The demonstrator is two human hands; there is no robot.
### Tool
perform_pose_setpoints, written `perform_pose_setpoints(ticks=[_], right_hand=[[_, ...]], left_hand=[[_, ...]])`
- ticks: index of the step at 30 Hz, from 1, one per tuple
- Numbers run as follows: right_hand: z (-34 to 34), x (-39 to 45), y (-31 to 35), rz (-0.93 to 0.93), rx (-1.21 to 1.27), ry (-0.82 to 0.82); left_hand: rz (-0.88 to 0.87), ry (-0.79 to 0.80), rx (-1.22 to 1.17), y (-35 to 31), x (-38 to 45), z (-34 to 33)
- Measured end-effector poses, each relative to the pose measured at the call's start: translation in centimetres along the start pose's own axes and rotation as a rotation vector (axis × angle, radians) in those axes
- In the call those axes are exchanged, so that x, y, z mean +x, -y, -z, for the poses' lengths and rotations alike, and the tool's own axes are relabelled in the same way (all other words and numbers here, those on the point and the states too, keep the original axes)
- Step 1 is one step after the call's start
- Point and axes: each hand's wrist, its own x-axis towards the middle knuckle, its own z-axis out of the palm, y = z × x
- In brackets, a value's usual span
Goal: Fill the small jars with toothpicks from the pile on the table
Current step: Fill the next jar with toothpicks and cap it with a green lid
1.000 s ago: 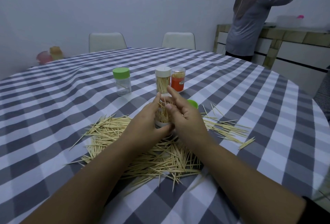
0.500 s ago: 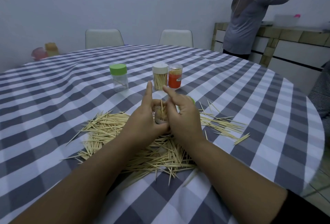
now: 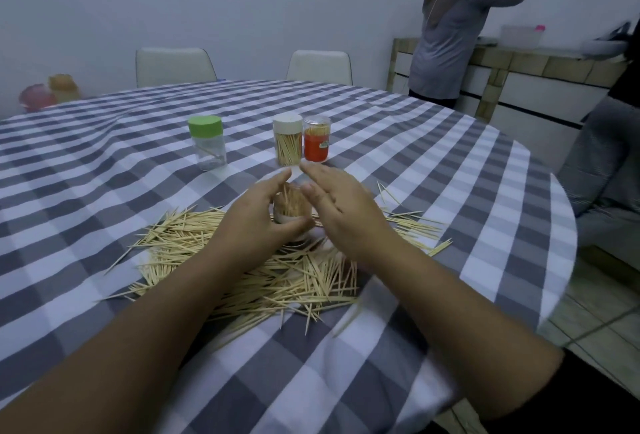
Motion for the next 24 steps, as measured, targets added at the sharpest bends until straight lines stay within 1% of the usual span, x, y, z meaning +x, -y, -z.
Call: perform_pose_setpoints(ticks=[1, 2, 4, 9, 11, 13, 16, 20, 24], right_hand=[[1.0, -0.1, -0.3, -0.071, 0.033, 0.032], [2.2, -0.3, -0.7, -0.155, 0.014, 0.085], [4.7, -0.9, -1.8, -0.282, -0.119, 0.195], [9.6, -2.7, -4.2, -0.430, -0.492, 0.481], [10.5, -3.3, -4.9, -0.454, -0.608, 0.561], [10.7, -3.7, -5.5, -0.455, -0.711, 0.593], [10.6, -3.8, -6.0, -0.460, -0.777, 0.569], [10.4, -3.7, -5.6, -0.481, -0.697, 0.570], [9.5, -3.7, -5.1, -0.439, -0.583, 0.545]], left_hand=[[0.005, 0.001, 0.020, -0.1, 0.0, 0.0], [0.013, 0.003, 0.034, -0.2, -0.1, 0.1], [0.025, 0.005, 0.038, -0.4, -0.1, 0.1], [0.035, -0.003, 0.036, -0.3, -0.2, 0.2], [0.038, -0.006, 0.032, -0.3, -0.3, 0.2], [0.038, -0.012, 0.038, -0.3, -0.3, 0.1], [0.040, -0.019, 0.043, -0.5, -0.4, 0.0], [0.033, -0.022, 0.040, -0.4, -0.4, 0.0], [0.032, -0.028, 0.031, -0.4, -0.5, 0.1]])
